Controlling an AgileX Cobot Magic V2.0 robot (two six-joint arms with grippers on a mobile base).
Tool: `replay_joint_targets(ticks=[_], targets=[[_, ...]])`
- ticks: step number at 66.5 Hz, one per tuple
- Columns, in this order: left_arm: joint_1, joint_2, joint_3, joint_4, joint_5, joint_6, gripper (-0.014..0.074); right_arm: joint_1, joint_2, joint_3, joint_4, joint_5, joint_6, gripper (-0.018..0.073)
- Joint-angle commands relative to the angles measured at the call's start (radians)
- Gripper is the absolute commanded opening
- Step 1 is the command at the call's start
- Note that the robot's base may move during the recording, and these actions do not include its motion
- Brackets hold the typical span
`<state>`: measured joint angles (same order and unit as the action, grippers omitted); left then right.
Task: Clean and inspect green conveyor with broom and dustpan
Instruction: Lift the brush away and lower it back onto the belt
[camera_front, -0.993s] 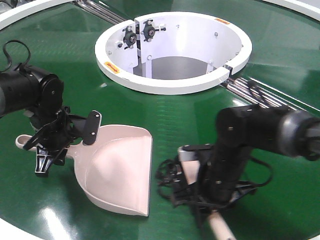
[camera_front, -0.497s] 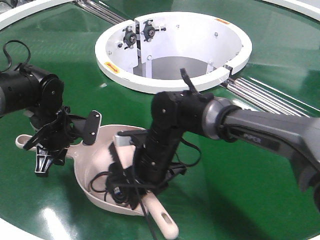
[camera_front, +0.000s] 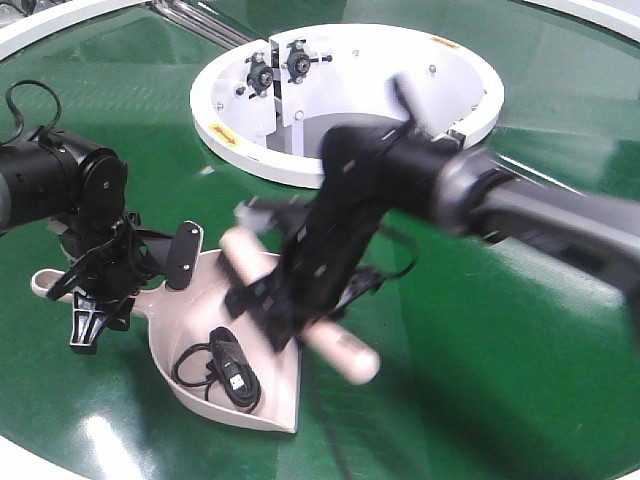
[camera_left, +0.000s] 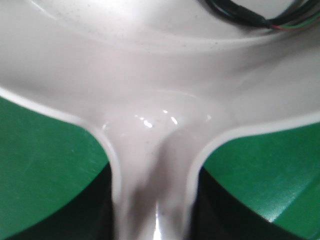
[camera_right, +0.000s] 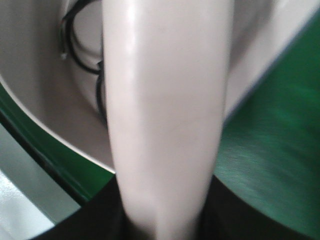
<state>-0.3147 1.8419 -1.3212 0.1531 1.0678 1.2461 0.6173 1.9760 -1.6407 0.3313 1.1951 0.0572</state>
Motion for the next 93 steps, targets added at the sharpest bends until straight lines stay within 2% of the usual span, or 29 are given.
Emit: replay_joint_targets(ticks=[1, 21, 48, 59, 78, 93], targets=[[-0.010, -0.044, -0.027, -0.007, 0.013, 0.002, -0.0006, -0.058, -0.126, -0.032, -0.033, -0.002, -0.013, 0.0004], [-0.010, -0.044, -0.027, -0.007, 0.013, 0.002, -0.0006, -0.240, -0.303, -0.032, -0.179, 0.044, -0.026, 0.0005], [-0.010, -0.044, -0.027, -0.007, 0.013, 0.002, -0.0006, -0.460, -0.477, -0.032, -0.213, 0.085, -0.102, 0.0005], [-0.010, -0.044, -0.027, -0.007, 0.013, 0.002, -0.0006, -0.475, -0.519, 0.047, -0.240, 0.043, -0.108, 0.0005], [-0.010, -0.044, -0.027, -0.007, 0.013, 0.002, -0.0006, -0.475, -0.575, 0.387, -0.254, -0.129, -0.109, 0.0008], [-0.010, -0.044, -0.027, -0.007, 0.013, 0.002, -0.0006, -0.475, -0.562, 0.591, -0.258, -0.234, -0.113, 0.0008]])
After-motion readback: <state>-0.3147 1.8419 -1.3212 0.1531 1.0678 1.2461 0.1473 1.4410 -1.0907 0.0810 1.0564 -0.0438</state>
